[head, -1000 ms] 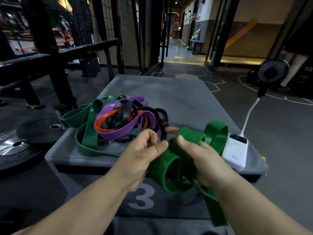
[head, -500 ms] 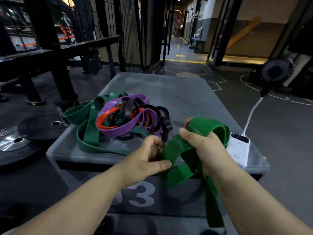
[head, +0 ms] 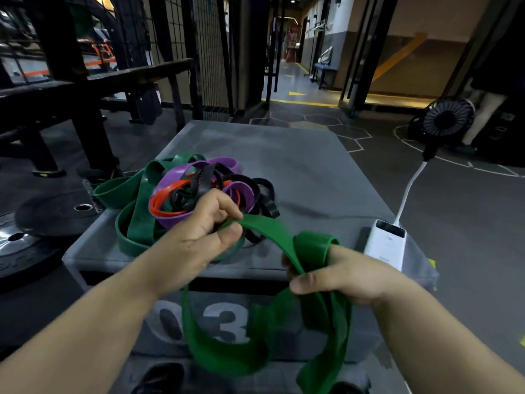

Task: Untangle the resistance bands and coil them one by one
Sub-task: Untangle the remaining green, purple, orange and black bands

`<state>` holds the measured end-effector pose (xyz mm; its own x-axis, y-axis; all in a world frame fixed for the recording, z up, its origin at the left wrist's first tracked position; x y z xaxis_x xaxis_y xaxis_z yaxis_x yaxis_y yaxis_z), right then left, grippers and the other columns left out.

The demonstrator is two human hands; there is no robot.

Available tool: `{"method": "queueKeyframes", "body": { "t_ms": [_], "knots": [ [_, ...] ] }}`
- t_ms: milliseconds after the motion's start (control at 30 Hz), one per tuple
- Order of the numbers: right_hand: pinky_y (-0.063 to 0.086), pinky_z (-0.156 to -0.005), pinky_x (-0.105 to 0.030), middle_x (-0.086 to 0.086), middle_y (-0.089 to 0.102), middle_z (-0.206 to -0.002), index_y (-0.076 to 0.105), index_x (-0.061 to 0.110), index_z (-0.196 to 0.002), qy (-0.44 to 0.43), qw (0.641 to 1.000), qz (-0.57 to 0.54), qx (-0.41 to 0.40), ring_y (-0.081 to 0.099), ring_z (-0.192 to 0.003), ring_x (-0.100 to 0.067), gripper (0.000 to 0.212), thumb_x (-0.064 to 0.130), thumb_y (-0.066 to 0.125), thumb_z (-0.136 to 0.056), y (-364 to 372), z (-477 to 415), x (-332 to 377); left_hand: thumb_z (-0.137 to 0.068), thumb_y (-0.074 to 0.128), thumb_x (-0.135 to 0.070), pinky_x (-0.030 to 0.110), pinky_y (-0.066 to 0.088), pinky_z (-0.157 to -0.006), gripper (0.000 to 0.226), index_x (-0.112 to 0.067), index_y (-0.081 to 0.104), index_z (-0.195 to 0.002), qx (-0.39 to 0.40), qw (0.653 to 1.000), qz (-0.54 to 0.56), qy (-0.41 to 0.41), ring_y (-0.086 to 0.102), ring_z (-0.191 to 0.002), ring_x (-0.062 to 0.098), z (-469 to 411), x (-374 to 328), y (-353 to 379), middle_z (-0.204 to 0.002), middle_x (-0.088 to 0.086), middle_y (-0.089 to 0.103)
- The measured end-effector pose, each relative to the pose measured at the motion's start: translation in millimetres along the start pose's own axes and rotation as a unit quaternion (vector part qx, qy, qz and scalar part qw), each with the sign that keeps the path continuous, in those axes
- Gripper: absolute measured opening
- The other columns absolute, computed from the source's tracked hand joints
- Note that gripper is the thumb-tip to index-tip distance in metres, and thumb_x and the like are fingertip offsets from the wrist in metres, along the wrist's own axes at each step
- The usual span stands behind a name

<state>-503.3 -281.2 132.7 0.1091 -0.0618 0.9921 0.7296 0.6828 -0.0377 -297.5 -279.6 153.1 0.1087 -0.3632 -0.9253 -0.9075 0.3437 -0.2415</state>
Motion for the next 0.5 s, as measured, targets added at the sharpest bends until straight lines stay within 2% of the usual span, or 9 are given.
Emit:
{"method": "queueKeyframes", "body": {
  "t_ms": [33, 100, 200, 233, 267, 300, 333, 400, 500],
  "knots": [
    [0.052, -0.070, -0.026, 0.001, 0.070, -0.079, 0.073, 0.017, -0.085, 0.017, 1.000, 0.017, 0.018, 0.066, -0.077, -0.015, 0.027, 0.013, 0.078, -0.058, 3.1, -1.4, -4.5, -0.075, 0.064, -0.061, 0.019, 0.034, -0.056, 0.036, -0.032, 0.052, -0.094, 0.002, 1.000, 0.000, 0.001, 0.036, -0.056, 0.008, -3.4, 0.3, -1.7, -0.066, -0.012, 0.043],
    [0.050, -0.076, -0.031, -0.006, 0.068, -0.083, 0.067, 0.007, -0.096, 0.046, 0.997, 0.038, 0.049, 0.063, -0.083, -0.022, 0.043, 0.024, 0.073, -0.057, 9.5, -4.5, -10.8, -0.080, 0.057, -0.052, 0.022, 0.032, -0.054, 0.033, -0.020, 0.054, -0.088, 0.009, 1.000, -0.001, 0.002, 0.032, -0.056, 0.023, -4.2, -2.2, -2.6, -0.063, -0.002, 0.040],
    [0.050, -0.084, -0.033, -0.012, 0.068, -0.089, 0.059, -0.007, -0.106, 0.054, 0.993, -0.004, 0.109, 0.063, -0.091, -0.027, 0.052, 0.020, 0.062, -0.061, 19.9, -6.4, -14.6, -0.085, 0.052, -0.047, 0.030, 0.041, -0.066, 0.036, -0.013, 0.061, -0.087, 0.030, 0.999, -0.040, 0.006, 0.046, -0.072, 0.038, -4.6, 0.3, -3.6, -0.078, 0.016, 0.053],
    [0.049, -0.086, -0.035, -0.014, 0.068, -0.090, 0.057, -0.006, -0.107, 0.051, 0.990, -0.027, 0.130, 0.062, -0.094, -0.029, 0.050, 0.017, 0.060, -0.062, 23.1, -6.6, -15.2, -0.086, 0.053, -0.045, 0.031, 0.044, -0.074, 0.033, -0.014, 0.064, -0.087, 0.032, 0.999, -0.038, 0.003, 0.053, -0.083, 0.037, -3.6, 1.2, -4.3, -0.088, 0.014, 0.058],
    [0.049, -0.088, -0.039, -0.016, 0.068, -0.091, 0.056, -0.004, -0.107, 0.049, 0.986, -0.049, 0.150, 0.061, -0.096, -0.032, 0.049, 0.016, 0.057, -0.063, 25.9, -6.9, -16.4, -0.086, 0.054, -0.042, 0.026, 0.045, -0.081, 0.029, -0.015, 0.066, -0.086, 0.034, 0.999, -0.033, -0.004, 0.056, -0.092, 0.029, -2.9, 2.6, -4.1, -0.096, 0.004, 0.061],
    [0.048, -0.089, -0.042, -0.017, 0.068, -0.090, 0.056, -0.004, -0.108, 0.051, 0.982, -0.067, 0.167, 0.059, -0.097, -0.035, 0.049, 0.015, 0.056, -0.063, 28.0, -8.0, -18.4, -0.086, 0.056, -0.040, 0.018, 0.044, -0.084, 0.027, -0.014, 0.066, -0.083, 0.037, 0.999, -0.033, -0.012, 0.056, -0.093, 0.019, -2.6, 4.1, -4.1, -0.097, -0.006, 0.059],
    [0.047, -0.090, -0.044, -0.017, 0.068, -0.090, 0.056, -0.004, -0.108, 0.057, 0.978, -0.083, 0.180, 0.059, -0.097, -0.036, 0.049, 0.015, 0.055, -0.063, 30.1, -9.3, -20.8, -0.087, 0.058, -0.036, 0.013, 0.043, -0.083, 0.025, -0.013, 0.065, -0.080, 0.039, 0.999, -0.029, -0.019, 0.055, -0.090, 0.010, -3.5, 5.3, -4.3, -0.093, -0.011, 0.057],
    [0.044, -0.090, -0.045, -0.016, 0.070, -0.089, 0.056, -0.002, -0.108, 0.069, 0.968, -0.121, 0.209, 0.063, -0.092, -0.033, 0.052, 0.020, 0.060, -0.061, 34.8, -12.3, -24.8, -0.090, 0.062, -0.026, 0.011, 0.045, -0.077, 0.022, -0.014, 0.066, -0.072, 0.022, 0.999, 0.018, -0.033, 0.057, -0.080, 0.003, -4.9, 6.1, -4.8, -0.081, -0.011, 0.060],
    [0.035, -0.085, -0.047, -0.013, 0.070, -0.083, 0.056, -0.001, -0.109, 0.061, 0.950, -0.163, 0.260, 0.064, -0.078, -0.026, 0.056, 0.036, 0.063, -0.067, 44.8, -14.9, -24.4, -0.086, 0.063, -0.029, 0.017, 0.051, -0.065, 0.023, -0.021, 0.073, -0.067, -0.014, 0.988, 0.135, -0.075, 0.063, -0.067, 0.007, -5.8, 9.4, -5.7, -0.070, -0.003, 0.067]
  ]
}}
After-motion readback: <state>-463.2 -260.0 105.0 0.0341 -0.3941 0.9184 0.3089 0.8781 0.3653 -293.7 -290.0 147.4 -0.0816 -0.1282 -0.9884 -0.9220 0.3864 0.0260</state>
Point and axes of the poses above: each hand's wrist, its own z-axis away from the middle knuckle, its own y-axis out of the palm, x = y × z, the point moved 4 cm from there along -z, towards the middle knuckle
